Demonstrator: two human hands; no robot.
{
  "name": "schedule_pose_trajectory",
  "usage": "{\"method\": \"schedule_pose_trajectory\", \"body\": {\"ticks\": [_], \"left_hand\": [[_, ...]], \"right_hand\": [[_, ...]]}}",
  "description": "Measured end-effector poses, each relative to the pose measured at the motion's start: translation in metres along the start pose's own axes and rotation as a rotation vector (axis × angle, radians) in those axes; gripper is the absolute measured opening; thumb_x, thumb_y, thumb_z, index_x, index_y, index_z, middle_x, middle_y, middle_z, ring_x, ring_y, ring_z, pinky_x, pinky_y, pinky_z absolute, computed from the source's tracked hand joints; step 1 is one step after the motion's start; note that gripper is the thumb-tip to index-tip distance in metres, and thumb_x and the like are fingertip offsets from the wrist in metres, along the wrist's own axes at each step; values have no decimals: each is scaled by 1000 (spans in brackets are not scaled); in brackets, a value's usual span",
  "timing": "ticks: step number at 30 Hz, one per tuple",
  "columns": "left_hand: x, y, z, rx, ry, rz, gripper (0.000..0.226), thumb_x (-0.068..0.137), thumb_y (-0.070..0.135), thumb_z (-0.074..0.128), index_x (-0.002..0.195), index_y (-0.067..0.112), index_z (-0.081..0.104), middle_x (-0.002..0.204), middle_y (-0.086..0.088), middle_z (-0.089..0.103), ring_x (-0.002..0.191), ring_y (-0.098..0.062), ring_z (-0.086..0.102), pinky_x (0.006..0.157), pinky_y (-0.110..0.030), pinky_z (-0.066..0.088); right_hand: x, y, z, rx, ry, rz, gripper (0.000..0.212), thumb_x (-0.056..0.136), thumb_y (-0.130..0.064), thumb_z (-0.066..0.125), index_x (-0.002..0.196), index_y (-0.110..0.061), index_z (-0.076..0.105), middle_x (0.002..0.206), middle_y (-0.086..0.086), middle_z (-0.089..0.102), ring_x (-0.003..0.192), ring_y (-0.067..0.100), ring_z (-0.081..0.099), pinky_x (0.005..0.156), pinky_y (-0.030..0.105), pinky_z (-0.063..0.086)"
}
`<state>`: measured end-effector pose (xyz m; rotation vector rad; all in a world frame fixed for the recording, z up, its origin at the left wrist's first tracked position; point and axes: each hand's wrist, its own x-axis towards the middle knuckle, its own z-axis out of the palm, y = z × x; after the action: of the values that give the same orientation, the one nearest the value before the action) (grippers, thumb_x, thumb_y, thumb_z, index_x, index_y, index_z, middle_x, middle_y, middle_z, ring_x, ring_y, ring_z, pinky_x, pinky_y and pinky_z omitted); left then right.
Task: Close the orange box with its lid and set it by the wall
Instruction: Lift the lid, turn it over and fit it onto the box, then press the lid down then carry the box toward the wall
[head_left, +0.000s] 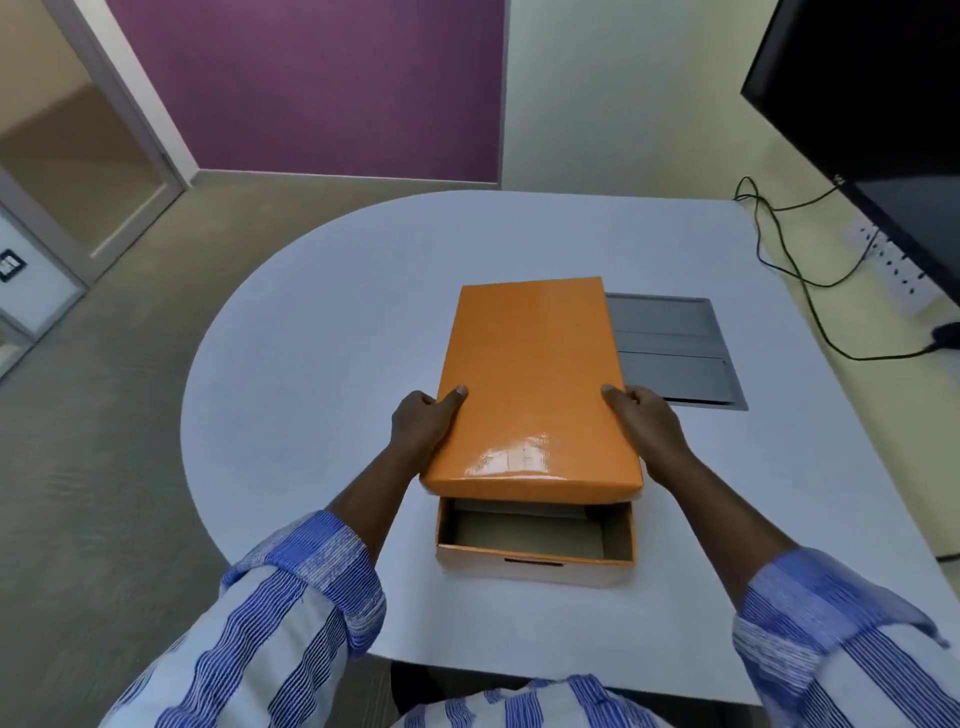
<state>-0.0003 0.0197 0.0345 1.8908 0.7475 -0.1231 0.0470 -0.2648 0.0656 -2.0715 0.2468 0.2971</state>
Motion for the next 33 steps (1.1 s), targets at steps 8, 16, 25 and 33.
{"method": "schedule_pose_trajectory", "body": {"ticks": [8,16,25,33], "left_hand": [[-13,-14,26,206,79,41,61,89,67,59,106,8,60,99,-8,66,88,-26,65,72,-34,49],[-30,-25,19,260,-36,-27,56,91,66,57,110,14,53,110,-8,65,90,-23,60,69,-33,48],[-69,-18,-3,401,-410,-299,93,80,76,61,139,5,49,127,-21,66,97,-39,73,79,-46,64],[-90,-24,-1,379,-387,-220,91,81,65,71,145,6,43,135,-19,60,99,-38,71,87,-50,63]], "right_hand": [[-7,40,2,-214,32,-13,54,101,-49,46,140,-13,53,134,16,60,116,34,59,90,40,46],[-12,51,-6,-329,-88,50,66,95,-56,54,144,-13,47,132,14,61,112,31,62,83,37,51],[-38,45,-29,-230,-513,372,72,81,-64,70,131,-17,47,113,13,68,82,30,75,71,42,65],[-49,59,-35,-131,-675,370,82,69,-44,87,136,-22,44,120,8,64,91,30,77,80,41,64]]}}
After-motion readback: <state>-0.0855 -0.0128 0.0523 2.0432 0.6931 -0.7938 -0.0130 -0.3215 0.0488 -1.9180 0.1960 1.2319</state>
